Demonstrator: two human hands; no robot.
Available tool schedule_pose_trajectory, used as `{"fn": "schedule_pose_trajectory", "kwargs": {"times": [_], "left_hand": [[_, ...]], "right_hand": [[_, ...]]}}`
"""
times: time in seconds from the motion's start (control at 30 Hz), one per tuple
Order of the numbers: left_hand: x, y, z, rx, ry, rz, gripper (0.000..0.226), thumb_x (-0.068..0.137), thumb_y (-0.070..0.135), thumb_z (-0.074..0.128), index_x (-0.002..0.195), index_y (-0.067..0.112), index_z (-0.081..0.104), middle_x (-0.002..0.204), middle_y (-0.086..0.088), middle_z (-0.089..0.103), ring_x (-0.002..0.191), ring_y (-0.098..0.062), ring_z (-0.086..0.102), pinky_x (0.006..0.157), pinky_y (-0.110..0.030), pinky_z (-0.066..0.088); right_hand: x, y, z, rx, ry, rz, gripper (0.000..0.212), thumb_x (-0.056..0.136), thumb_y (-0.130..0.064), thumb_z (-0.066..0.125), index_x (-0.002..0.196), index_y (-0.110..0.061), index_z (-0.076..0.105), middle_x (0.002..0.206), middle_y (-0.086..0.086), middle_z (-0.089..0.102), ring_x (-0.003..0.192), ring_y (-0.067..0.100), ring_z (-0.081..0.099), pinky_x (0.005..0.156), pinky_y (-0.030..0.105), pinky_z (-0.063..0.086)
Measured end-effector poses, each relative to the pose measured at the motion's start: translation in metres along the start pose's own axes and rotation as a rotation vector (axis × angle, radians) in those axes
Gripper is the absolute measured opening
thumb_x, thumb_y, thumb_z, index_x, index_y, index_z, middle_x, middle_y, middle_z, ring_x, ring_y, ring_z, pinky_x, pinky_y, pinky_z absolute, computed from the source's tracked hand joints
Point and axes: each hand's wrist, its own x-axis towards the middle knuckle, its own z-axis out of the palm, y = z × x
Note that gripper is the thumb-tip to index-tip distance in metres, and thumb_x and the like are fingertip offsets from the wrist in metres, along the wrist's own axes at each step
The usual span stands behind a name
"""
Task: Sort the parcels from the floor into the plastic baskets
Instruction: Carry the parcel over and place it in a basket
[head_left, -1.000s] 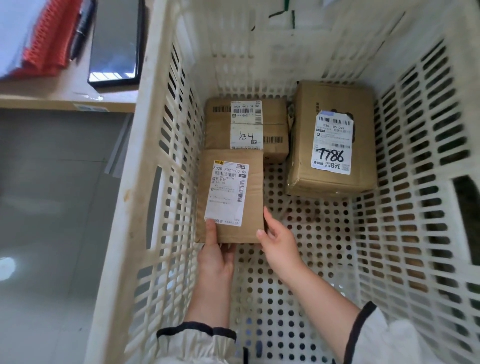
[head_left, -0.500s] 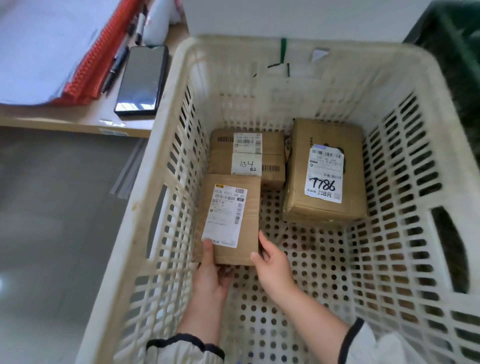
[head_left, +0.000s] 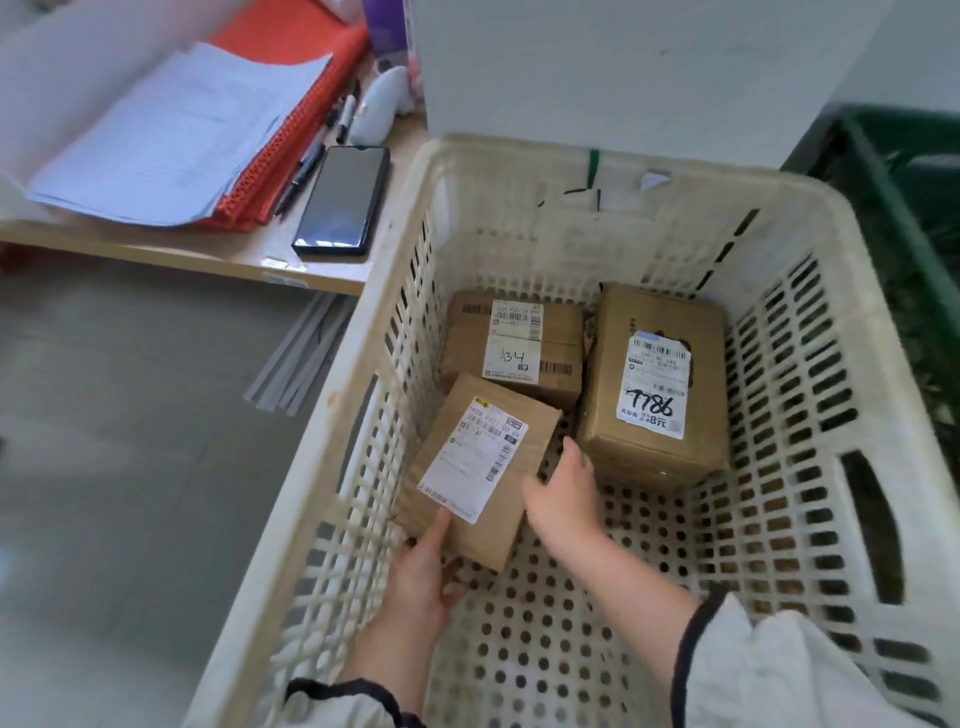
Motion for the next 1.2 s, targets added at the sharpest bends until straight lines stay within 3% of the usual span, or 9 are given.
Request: {"fn": "schedule_pose_trajectory", "kwargs": {"times": [0.1,0.23,0.43,0.5,0.7,0.83,1.03,1.13,1.2], "left_hand": [[-0.010,0.000,0.008,-0.001,0.108,0.034,0.035,0.088,0.025,0.065,0.118,0.010,0.057,0.088,-0.001,0.059,0.087,-0.027,0.057,0.083,-0.043,0.048],[-0.017,-0.003,0.017,0.020,0.263,0.160,0.021,0.088,0.013,0.062,0.108,0.005,0.062,0.100,-0.011,0.067,0.092,-0.030,0.064,0.089,-0.045,0.052],[-0.018,-0.004,0.026,0.092,0.299,0.253,0.025,0.084,0.008,0.058,0.105,-0.004,0.063,0.105,-0.024,0.066,0.101,-0.041,0.061,0.090,-0.049,0.049],[-0.019,-0.007,0.031,0.073,0.316,0.241,0.032,0.084,0.008,0.059,0.114,-0.001,0.060,0.113,-0.025,0.063,0.109,-0.044,0.057,0.093,-0.052,0.046],[-0.031,-0.014,0.040,0.019,0.345,0.328,0.041,0.083,0.007,0.058,0.123,0.007,0.054,0.111,-0.009,0.065,0.099,-0.028,0.061,0.092,-0.041,0.049],[-0.044,-0.010,0.040,-0.027,0.377,0.360,0.036,0.083,0.007,0.055,0.119,0.010,0.057,0.110,-0.009,0.066,0.098,-0.028,0.063,0.091,-0.044,0.051],[-0.057,0.011,0.049,0.095,0.323,0.558,0.048,0.088,0.011,0.058,0.133,0.015,0.043,0.128,-0.001,0.056,0.105,-0.015,0.057,0.092,-0.032,0.045],[-0.052,0.026,0.057,0.251,0.277,0.649,0.040,0.087,0.010,0.058,0.124,0.020,0.045,0.118,-0.001,0.057,0.093,-0.010,0.056,0.075,-0.017,0.041],[-0.045,0.032,0.059,0.407,0.289,0.679,0.048,0.086,0.015,0.058,0.131,0.025,0.046,0.122,0.001,0.053,0.112,-0.018,0.051,0.089,-0.026,0.043]], "right_hand": [[0.038,-0.032,-0.015,-0.272,-0.106,-0.251,0.060,0.092,-0.016,0.051,0.147,-0.009,0.026,0.151,0.009,0.028,0.138,0.025,0.031,0.114,0.037,0.029],[0.060,-0.053,-0.017,-0.564,-0.272,-0.308,0.030,0.093,-0.020,0.046,0.120,-0.009,0.051,0.124,0.012,0.050,0.112,0.029,0.050,0.092,0.041,0.048],[0.060,-0.037,-0.017,-0.692,-0.227,-0.293,0.062,0.091,-0.027,0.052,0.144,-0.011,0.025,0.147,0.011,0.026,0.135,0.030,0.023,0.106,0.042,0.034],[0.065,-0.037,-0.018,-0.687,-0.273,-0.247,0.069,0.091,-0.028,0.053,0.148,-0.011,0.017,0.147,0.013,0.029,0.134,0.031,0.029,0.106,0.042,0.037],[0.055,-0.046,-0.025,-0.682,-0.237,-0.199,0.037,0.092,-0.025,0.051,0.125,-0.010,0.043,0.125,0.015,0.045,0.112,0.032,0.048,0.086,0.037,0.045],[0.023,-0.042,-0.038,-0.565,-0.038,-0.193,0.034,0.094,-0.023,0.047,0.125,-0.010,0.042,0.121,0.012,0.046,0.109,0.027,0.047,0.076,0.031,0.044],[-0.022,-0.011,-0.053,-0.248,0.164,0.008,0.056,0.093,-0.029,0.052,0.142,-0.011,0.032,0.131,0.010,0.043,0.116,0.024,0.049,0.092,0.031,0.044],[-0.029,0.007,-0.043,0.017,0.216,0.139,0.056,0.090,-0.024,0.059,0.140,-0.010,0.037,0.133,0.009,0.046,0.092,0.012,0.054,0.073,0.013,0.043],[-0.028,0.016,-0.029,0.142,0.236,0.202,0.052,0.088,-0.023,0.062,0.135,-0.011,0.042,0.129,0.007,0.051,0.077,0.002,0.047,0.060,0.005,0.035]]}}
